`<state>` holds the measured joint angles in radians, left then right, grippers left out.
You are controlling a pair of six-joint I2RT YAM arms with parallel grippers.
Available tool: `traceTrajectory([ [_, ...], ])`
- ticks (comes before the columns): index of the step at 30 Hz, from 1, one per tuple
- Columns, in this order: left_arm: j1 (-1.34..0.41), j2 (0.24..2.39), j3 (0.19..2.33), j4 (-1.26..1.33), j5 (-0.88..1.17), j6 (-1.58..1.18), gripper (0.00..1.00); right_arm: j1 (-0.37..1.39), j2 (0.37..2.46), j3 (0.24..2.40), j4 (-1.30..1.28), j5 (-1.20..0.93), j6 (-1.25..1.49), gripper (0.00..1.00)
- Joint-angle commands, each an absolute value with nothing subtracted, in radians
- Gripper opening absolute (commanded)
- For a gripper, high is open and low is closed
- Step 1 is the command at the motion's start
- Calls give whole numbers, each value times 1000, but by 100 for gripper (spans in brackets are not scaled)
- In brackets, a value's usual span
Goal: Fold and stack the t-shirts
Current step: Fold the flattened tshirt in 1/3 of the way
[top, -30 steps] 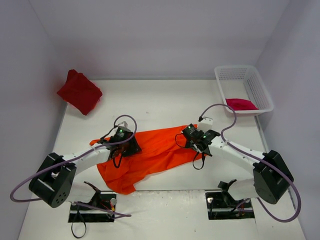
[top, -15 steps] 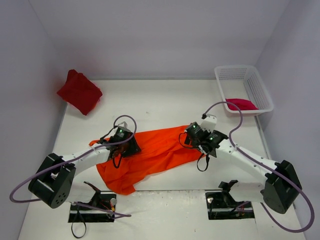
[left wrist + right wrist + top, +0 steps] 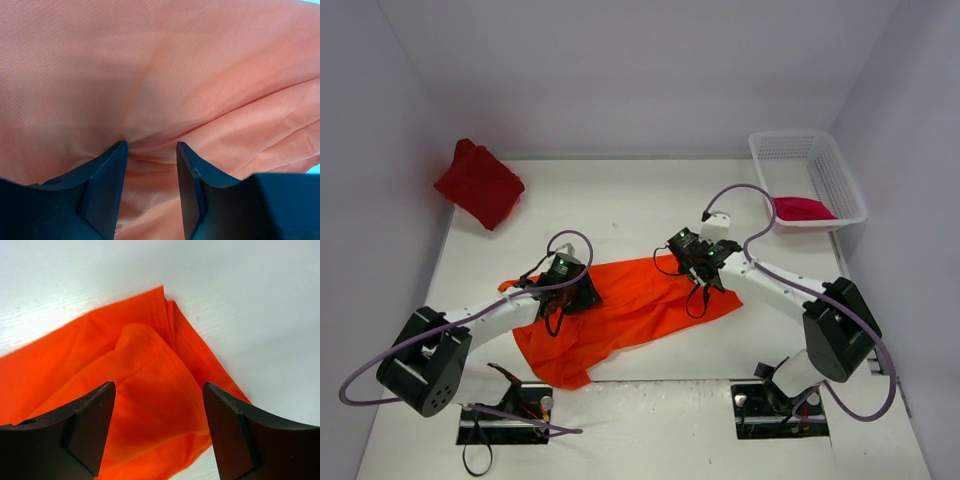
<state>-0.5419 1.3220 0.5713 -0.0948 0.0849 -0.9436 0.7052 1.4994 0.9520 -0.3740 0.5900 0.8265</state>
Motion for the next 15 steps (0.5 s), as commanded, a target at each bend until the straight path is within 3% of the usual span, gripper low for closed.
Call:
traceTrajectory([
  [1,-534,1305,555,-118,67,-930,39,687,1535,1020,-331,661,787,67],
  [15,-531,1307,561,-106,80,-928,39,776,1427,854,-357,569,885,64],
])
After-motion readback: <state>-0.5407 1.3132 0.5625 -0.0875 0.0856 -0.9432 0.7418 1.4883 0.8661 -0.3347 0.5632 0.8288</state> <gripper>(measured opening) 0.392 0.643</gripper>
